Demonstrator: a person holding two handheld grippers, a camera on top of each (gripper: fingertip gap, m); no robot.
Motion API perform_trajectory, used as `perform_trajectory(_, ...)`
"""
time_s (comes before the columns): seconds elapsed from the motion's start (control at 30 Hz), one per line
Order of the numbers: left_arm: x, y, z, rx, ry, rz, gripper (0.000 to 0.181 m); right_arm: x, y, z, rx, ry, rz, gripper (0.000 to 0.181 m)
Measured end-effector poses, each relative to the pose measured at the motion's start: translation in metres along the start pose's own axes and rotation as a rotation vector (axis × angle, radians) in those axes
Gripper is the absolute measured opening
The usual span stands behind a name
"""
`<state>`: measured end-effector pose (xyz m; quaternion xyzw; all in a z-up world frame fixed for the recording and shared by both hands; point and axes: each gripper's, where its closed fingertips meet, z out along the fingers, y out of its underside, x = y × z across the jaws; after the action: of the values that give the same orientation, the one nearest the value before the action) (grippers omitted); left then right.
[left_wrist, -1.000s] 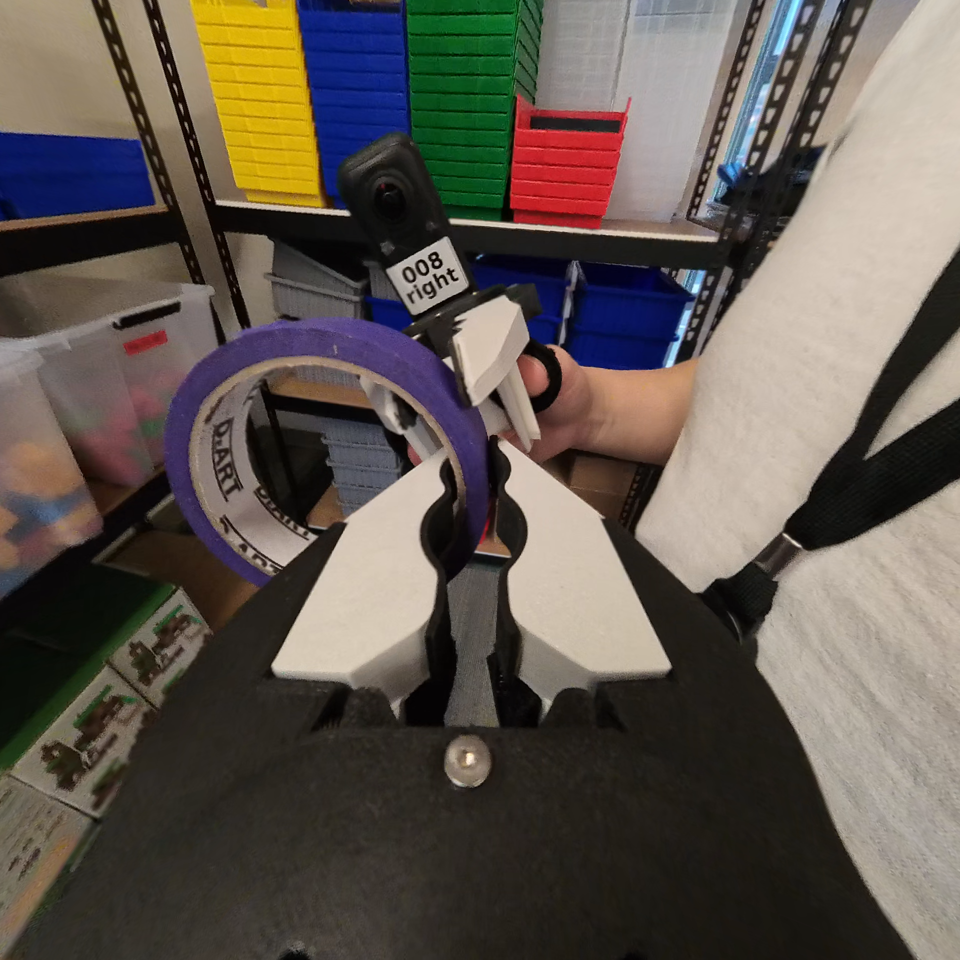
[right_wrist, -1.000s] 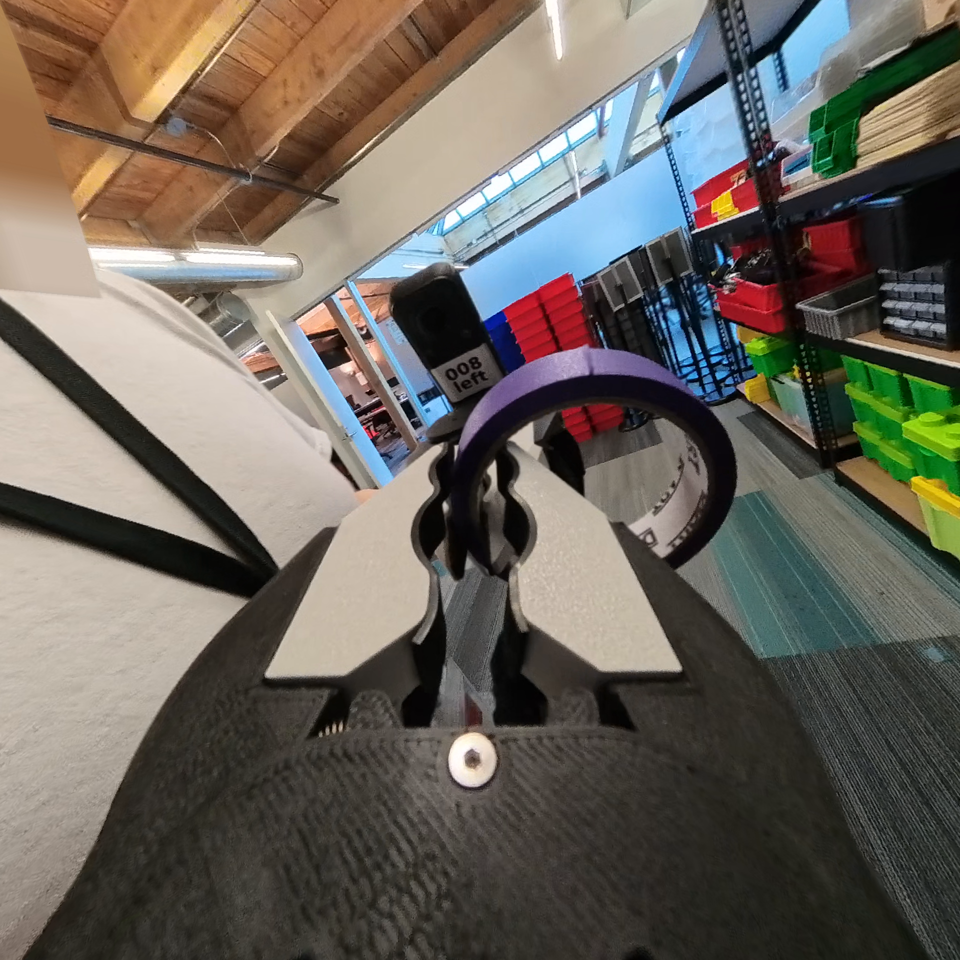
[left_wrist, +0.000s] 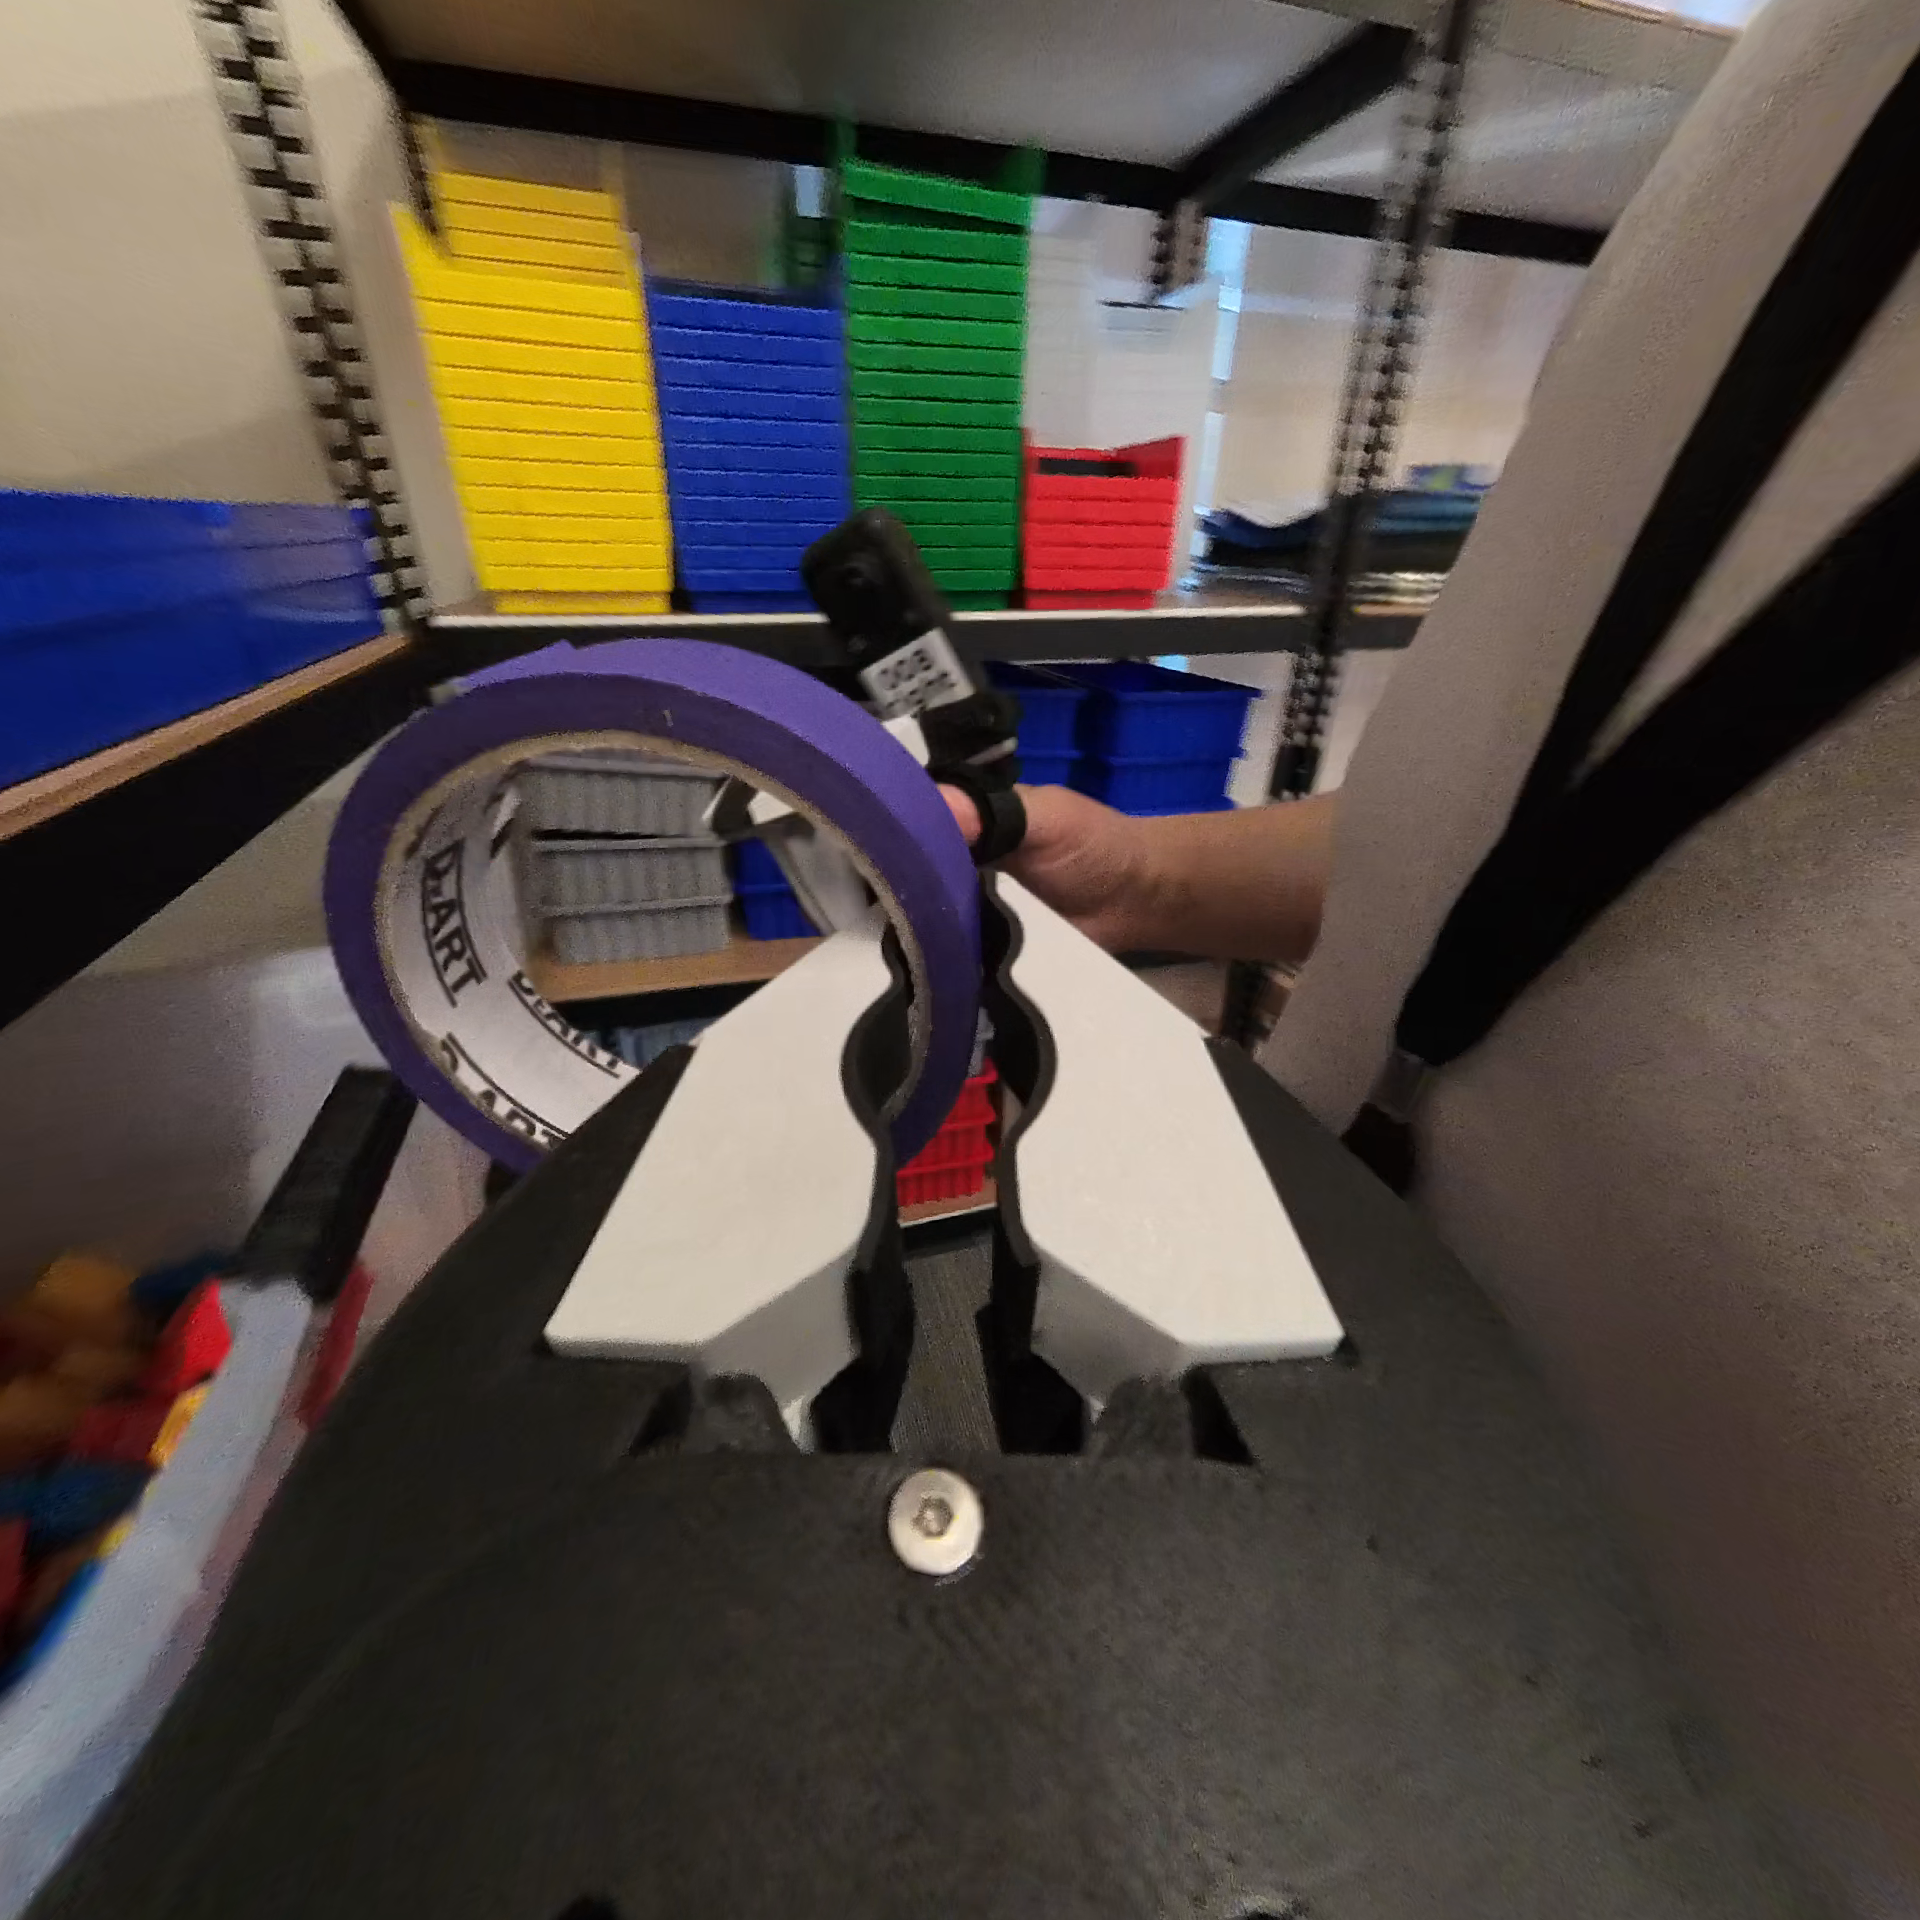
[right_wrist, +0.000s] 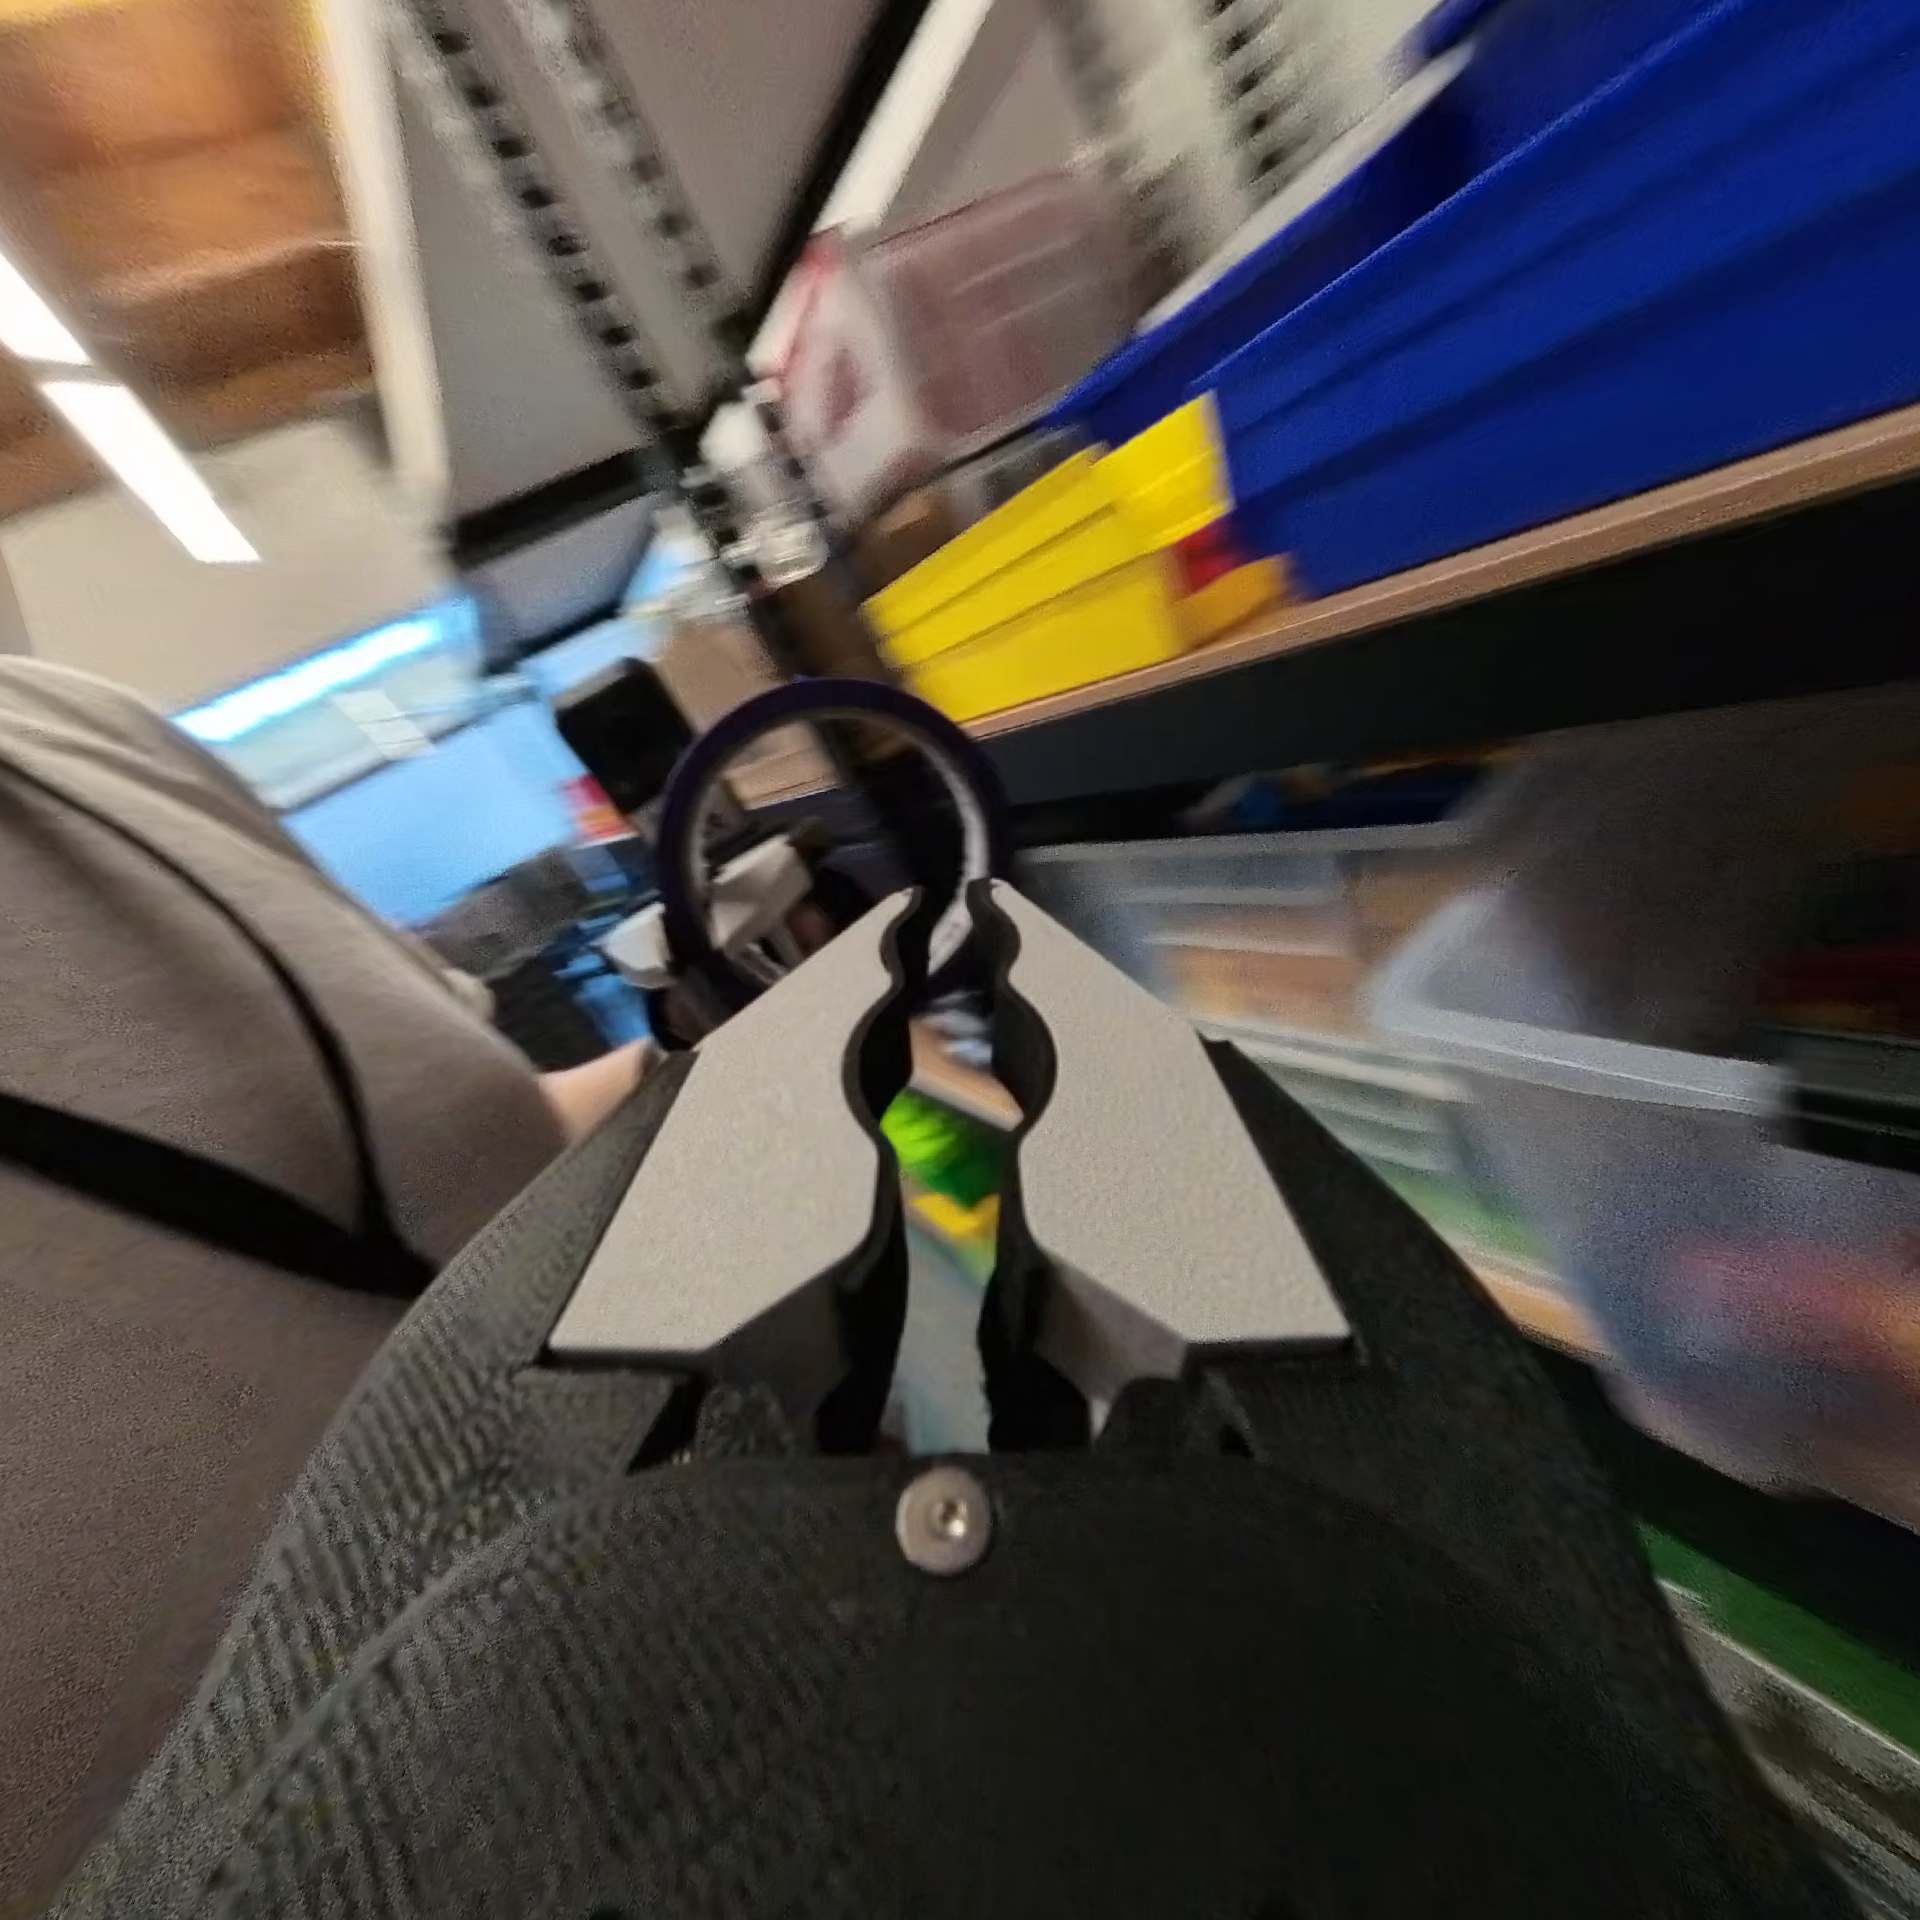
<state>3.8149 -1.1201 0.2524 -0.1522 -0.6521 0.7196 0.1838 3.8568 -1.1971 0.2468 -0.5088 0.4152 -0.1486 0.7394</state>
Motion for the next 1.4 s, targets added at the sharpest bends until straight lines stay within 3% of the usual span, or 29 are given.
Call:
perform_trajectory(0.1, -0.02, -0.008, 0.02, -0.002, 0.14, 0.042, 0.007, 0.017, -0.031, -0.068, 0.087, 0.436, -0.185, 0.001)
perform_trajectory(0.2, -0.023, -0.02, 0.045, 0.033, 0.232, 0.067, 0.007, 0.002, -0.061, -0.161, 0.174, 0.904, -0.346, 0.0)
perform_trajectory(0.33, -0.016, -0.02, 0.076, -0.021, 0.239, 0.183, 0.007, -0.069, -0.077, -0.282, 0.294, 1.359, -0.497, 0.0)
perform_trajectory(0.43, 0.016, -0.026, 0.09, -0.039, 0.298, 0.191, 0.007, -0.135, -0.068, -0.36, 0.388, 1.595, -0.568, 0.0)
perform_trajectory(0.6, 0.096, -0.035, 0.117, -0.006, 0.365, 0.158, 0.007, -0.234, -0.026, -0.474, 0.39, 1.869, -0.631, 0.007)
perform_trajectory(0.73, 0.16, -0.04, 0.146, 0.051, 0.292, 0.13, 0.007, -0.299, 0.016, -0.558, 0.184, 2.058, -0.694, 0.028)
perform_trajectory(0.8, 0.185, -0.042, 0.155, 0.067, 0.239, 0.119, 0.007, -0.316, 0.046, -0.599, 0.047, 2.094, -0.625, 0.037)
perform_trajectory(0.87, 0.208, -0.044, 0.16, 0.054, 0.208, 0.118, 0.007, -0.328, 0.069, -0.633, 0.01, 2.083, -0.566, 0.04)
perform_trajectory(1.03, 0.245, -0.056, 0.149, 0.003, 0.107, 0.115, 0.007, -0.322, 0.135, -0.718, 0.145, 2.101, -0.336, 0.041)
perform_trajectory(1.1, 0.256, -0.056, 0.134, 0.006, 0.049, 0.105, 0.007, -0.294, 0.138, -0.7, 0.248, 2.001, -0.355, 0.038)
perform_trajectory(1.13, 0.261, -0.051, 0.124, -0.003, 0.018, 0.09, 0.007, -0.279, 0.129, -0.671, 0.277, 1.917, -0.411, 0.036)
perform_trajectory(1.27, 0.287, -0.02, 0.065, -0.037, -0.149, -0.033, 0.007, -0.22, 0.107, -0.491, 0.07, 1.537, -0.699, 0.032)
perform_trajectory(1.4, 0.323, 0.002, -0.031, -0.03, -0.413, -0.104, 0.007, -0.201, 0.14, -0.333, -0.016, 1.116, -0.635, 0.033)
